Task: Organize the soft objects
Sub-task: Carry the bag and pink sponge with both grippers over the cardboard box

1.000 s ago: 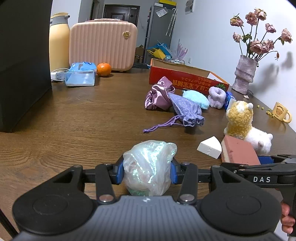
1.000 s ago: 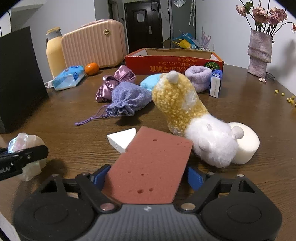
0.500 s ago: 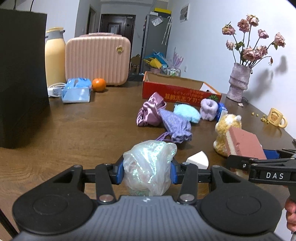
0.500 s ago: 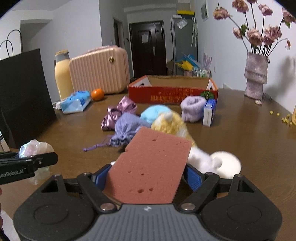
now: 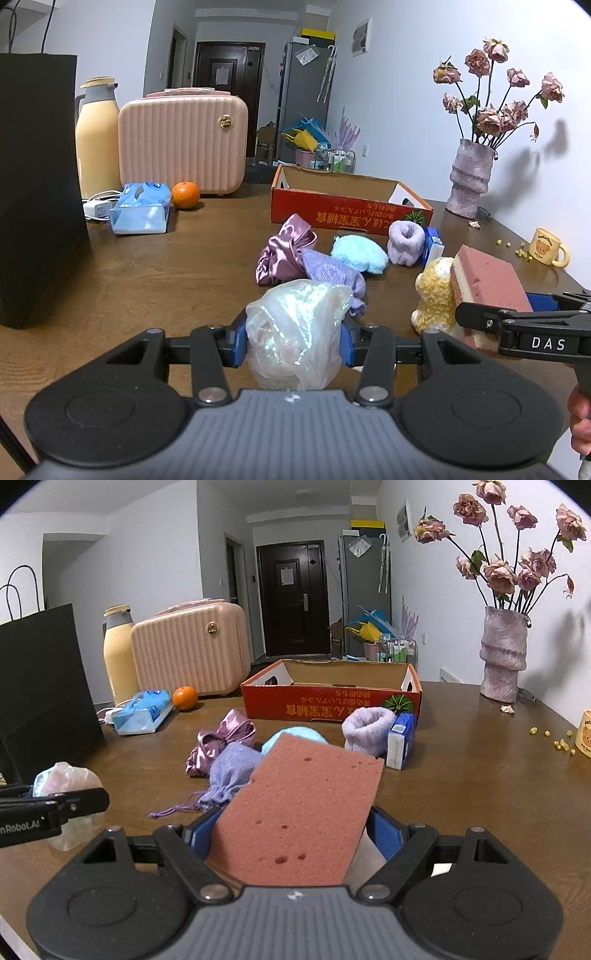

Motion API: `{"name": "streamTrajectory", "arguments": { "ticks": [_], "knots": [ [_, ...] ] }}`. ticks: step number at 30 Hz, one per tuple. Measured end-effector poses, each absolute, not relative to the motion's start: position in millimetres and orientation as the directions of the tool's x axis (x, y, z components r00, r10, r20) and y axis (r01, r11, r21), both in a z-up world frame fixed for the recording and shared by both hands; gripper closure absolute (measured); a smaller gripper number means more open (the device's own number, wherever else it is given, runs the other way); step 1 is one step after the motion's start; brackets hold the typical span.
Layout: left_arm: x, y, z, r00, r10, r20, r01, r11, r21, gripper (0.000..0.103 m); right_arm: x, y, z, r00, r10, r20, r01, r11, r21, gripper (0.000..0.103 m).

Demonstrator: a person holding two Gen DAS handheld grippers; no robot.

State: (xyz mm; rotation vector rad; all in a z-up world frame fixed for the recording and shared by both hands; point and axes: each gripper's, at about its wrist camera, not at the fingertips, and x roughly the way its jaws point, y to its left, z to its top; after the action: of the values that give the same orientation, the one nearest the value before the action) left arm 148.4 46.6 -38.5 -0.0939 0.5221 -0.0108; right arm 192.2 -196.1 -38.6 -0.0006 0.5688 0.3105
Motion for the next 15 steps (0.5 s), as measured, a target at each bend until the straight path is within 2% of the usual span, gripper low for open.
{"name": "streamTrajectory", "arguments": {
  "ticks": [15],
  "knots": [
    [177, 35, -27, 0.868, -0.038, -0.496, -0.007, 0.996, -0.088, 0.057, 231, -212, -31, 0.801, 0.297, -0.52, -0.287, 0.952, 0.104, 0.02]
  ]
}}
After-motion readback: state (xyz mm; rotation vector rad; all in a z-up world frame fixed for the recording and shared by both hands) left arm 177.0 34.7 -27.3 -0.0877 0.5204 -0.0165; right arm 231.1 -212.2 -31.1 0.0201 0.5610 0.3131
